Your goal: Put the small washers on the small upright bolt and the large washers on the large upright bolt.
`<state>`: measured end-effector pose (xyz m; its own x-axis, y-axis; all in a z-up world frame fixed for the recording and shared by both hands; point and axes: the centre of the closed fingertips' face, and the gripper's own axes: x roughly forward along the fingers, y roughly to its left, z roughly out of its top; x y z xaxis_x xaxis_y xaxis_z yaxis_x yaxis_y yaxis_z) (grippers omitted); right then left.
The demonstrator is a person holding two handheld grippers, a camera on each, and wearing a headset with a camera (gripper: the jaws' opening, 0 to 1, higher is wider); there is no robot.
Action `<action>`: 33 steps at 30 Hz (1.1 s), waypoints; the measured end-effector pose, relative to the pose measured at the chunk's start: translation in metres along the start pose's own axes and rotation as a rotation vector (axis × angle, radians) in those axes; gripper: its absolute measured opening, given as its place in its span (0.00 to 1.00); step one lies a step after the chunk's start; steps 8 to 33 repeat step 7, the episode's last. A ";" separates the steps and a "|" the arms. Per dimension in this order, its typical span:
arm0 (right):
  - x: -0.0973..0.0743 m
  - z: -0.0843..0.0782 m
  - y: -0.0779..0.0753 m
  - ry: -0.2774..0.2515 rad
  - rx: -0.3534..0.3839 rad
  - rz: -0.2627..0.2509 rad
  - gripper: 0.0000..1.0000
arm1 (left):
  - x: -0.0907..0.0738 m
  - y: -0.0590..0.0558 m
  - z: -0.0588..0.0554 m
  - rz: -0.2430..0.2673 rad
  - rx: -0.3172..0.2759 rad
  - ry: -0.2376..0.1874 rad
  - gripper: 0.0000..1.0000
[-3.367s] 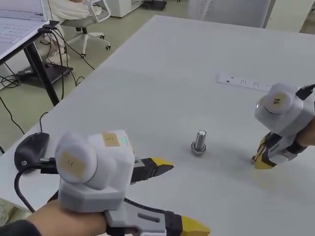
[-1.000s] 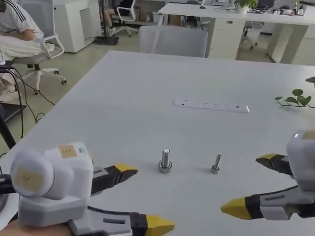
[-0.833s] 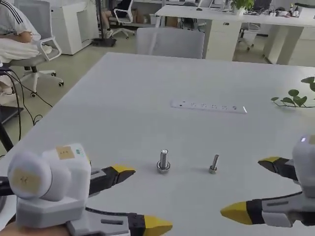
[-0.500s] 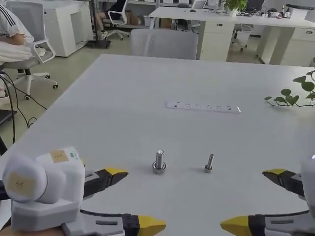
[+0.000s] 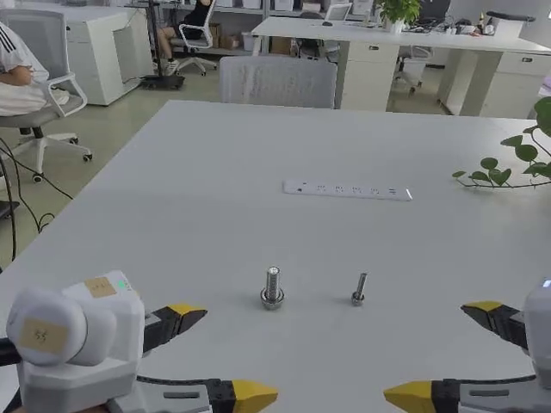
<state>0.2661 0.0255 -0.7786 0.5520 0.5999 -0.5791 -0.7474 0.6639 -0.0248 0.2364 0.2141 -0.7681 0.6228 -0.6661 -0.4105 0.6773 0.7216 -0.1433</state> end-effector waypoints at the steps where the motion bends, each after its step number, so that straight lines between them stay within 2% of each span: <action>1: 0.000 -0.001 0.000 0.004 -0.001 0.001 1.00 | 0.000 0.000 0.000 0.002 -0.002 -0.003 0.81; 33: 0.002 -0.001 0.002 0.008 -0.003 0.006 1.00 | 0.000 0.001 0.000 0.011 -0.005 -0.001 0.82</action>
